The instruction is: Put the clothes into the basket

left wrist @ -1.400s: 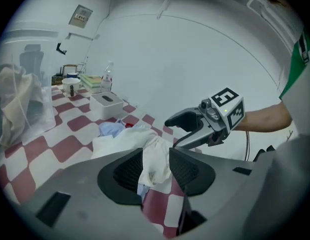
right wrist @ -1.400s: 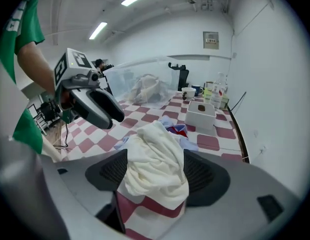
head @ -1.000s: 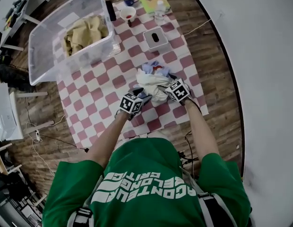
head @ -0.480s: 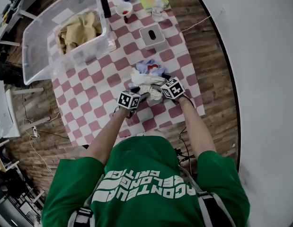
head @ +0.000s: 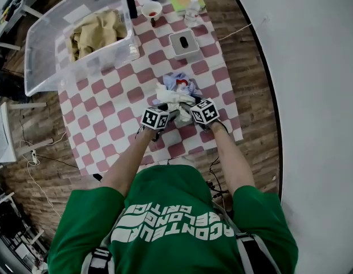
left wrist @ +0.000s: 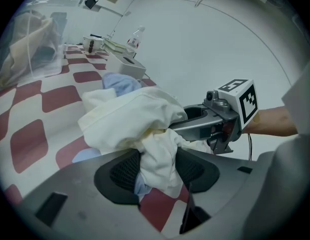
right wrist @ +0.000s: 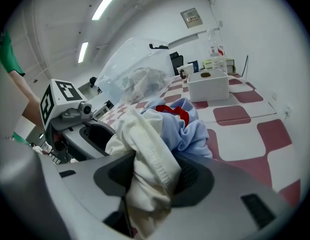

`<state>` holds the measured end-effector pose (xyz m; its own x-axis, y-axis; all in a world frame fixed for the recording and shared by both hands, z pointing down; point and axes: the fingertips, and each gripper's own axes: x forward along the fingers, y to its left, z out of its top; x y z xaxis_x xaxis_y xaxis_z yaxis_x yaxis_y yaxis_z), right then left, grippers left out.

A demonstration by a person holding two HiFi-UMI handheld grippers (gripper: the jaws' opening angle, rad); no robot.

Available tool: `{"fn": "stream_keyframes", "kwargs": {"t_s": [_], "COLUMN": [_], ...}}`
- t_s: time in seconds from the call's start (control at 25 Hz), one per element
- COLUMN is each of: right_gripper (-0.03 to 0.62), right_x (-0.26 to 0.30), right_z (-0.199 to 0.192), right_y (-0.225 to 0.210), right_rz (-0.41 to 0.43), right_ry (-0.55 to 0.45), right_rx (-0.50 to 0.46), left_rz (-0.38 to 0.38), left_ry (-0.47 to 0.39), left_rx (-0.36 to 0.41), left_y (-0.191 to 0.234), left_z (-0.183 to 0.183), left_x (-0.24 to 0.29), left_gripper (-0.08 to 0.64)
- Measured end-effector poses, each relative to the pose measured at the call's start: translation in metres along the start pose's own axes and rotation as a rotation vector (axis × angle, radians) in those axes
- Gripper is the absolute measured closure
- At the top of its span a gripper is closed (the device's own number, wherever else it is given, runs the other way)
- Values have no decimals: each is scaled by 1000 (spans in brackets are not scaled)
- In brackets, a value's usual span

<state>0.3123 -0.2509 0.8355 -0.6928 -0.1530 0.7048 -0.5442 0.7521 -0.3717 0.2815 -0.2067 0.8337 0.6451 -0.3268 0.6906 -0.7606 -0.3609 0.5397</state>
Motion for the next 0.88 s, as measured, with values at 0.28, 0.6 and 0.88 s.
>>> {"fn": "stream_keyframes", "kwargs": {"t_s": [0.28, 0.6, 0.88], "right_gripper": [431, 437, 439], "right_x": [-10, -36, -77], "right_z": [9, 63, 136], "right_y": [39, 77, 115], "right_rz": [-12, -79, -171], "right_ry": [-25, -155, -285], "right_rx": [-93, -164, -231], "left_rz": [-59, -92, -106], "left_ry": [-17, -185, -335], "left_rx": [94, 181, 330], "left_y": [-15, -23, -39], "left_z": [-8, 20, 72], "left_x": [-20, -71, -139], "left_gripper": [380, 396, 400]}}
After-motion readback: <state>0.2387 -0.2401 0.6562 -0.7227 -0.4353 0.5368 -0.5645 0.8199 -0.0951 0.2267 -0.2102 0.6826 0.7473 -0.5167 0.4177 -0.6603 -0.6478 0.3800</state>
